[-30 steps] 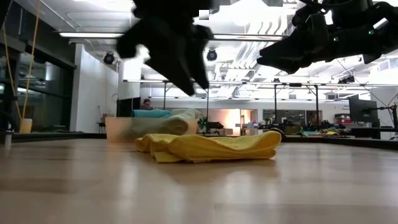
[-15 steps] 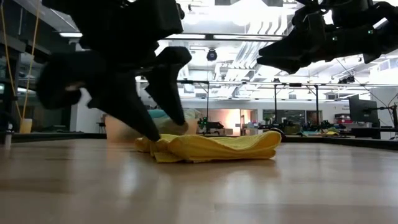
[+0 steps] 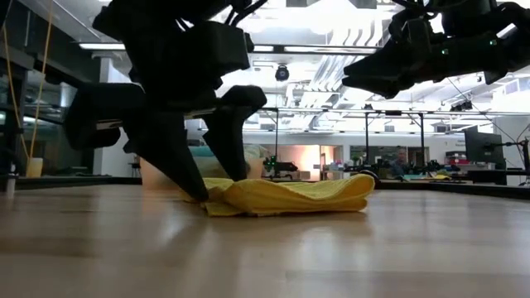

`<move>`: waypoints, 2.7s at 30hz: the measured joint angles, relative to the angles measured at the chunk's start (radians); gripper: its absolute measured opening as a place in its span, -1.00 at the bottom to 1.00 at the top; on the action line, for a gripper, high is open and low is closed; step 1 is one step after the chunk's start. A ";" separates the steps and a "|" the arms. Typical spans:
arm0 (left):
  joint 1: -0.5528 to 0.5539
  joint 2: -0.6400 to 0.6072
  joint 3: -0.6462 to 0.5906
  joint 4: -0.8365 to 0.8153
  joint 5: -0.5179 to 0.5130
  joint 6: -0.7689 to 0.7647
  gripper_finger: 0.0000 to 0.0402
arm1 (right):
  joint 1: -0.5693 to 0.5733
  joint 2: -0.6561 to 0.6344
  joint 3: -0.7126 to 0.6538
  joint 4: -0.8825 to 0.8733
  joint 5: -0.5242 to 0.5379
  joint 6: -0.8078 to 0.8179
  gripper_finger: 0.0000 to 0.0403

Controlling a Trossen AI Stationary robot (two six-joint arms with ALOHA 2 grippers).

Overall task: Fold microfiber towels
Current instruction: Put the left yellow microfiber cloth into the orange bin

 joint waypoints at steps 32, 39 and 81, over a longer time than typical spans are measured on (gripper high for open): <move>0.093 0.070 0.099 -0.007 0.039 -0.044 -0.97 | 0.000 0.000 0.000 -0.007 0.010 0.006 0.13; 0.130 -0.067 0.174 -0.122 0.061 -0.081 -0.99 | 0.000 0.000 0.000 -0.017 0.012 0.005 0.13; 0.848 -0.323 0.341 -0.357 -0.677 0.045 -1.00 | 0.000 0.000 0.000 -0.021 0.041 0.007 0.13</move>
